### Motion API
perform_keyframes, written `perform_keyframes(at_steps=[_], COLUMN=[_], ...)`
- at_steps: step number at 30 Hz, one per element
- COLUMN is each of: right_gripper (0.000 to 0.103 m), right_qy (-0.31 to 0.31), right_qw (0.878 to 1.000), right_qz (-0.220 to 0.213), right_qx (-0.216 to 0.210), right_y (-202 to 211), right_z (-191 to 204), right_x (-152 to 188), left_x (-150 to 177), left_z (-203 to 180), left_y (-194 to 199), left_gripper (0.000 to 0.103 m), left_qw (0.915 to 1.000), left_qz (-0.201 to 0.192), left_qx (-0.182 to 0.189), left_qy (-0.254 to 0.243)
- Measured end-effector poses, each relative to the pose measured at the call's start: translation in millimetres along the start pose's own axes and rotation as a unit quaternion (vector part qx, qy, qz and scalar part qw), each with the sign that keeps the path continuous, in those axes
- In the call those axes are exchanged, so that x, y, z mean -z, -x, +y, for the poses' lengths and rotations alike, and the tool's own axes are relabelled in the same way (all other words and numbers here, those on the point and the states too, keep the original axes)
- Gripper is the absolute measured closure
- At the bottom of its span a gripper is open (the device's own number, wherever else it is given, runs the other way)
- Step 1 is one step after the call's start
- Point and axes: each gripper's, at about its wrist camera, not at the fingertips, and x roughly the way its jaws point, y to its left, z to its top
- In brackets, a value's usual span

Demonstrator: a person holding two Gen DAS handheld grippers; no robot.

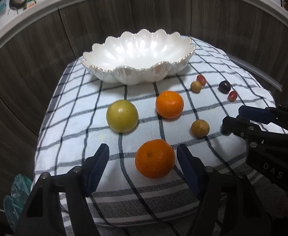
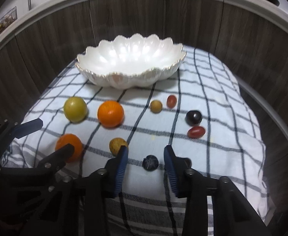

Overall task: Organize fruits
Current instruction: 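Close the left gripper on a mandarin orange while the right gripper grasps the blueberry, then lift and carry the orange and blueberry over the white bowl with both grippers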

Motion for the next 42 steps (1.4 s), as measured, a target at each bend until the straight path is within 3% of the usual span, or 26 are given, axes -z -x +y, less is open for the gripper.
perform_keyframes(at_steps=[15, 23, 28, 42], right_gripper=[0.067, 0.072, 0.08, 0.08], right_qy=[-0.001, 0.002, 0.002, 0.0], right_qw=[0.999, 0.999, 0.999, 0.999], right_qz=[0.041, 0.048, 0.046, 0.036], right_qx=[0.008, 0.011, 0.007, 0.003], right_y=[-28, -33, -33, -25], right_z=[-2, -1, -1, 0], right_x=[10, 12, 12, 5], left_x=[5, 6, 7, -1], left_z=[1, -5, -6, -2], left_y=[-19, -29, -29, -13], left_gripper=[0.033, 0.057, 0.058, 0.059], left_qw=[0.9996, 0.9987, 0.9988, 0.9993], left_qz=[0.02, 0.038, 0.035, 0.011], left_qx=[0.02, 0.034, 0.035, 0.035], left_qy=[0.008, 0.003, 0.002, -0.002])
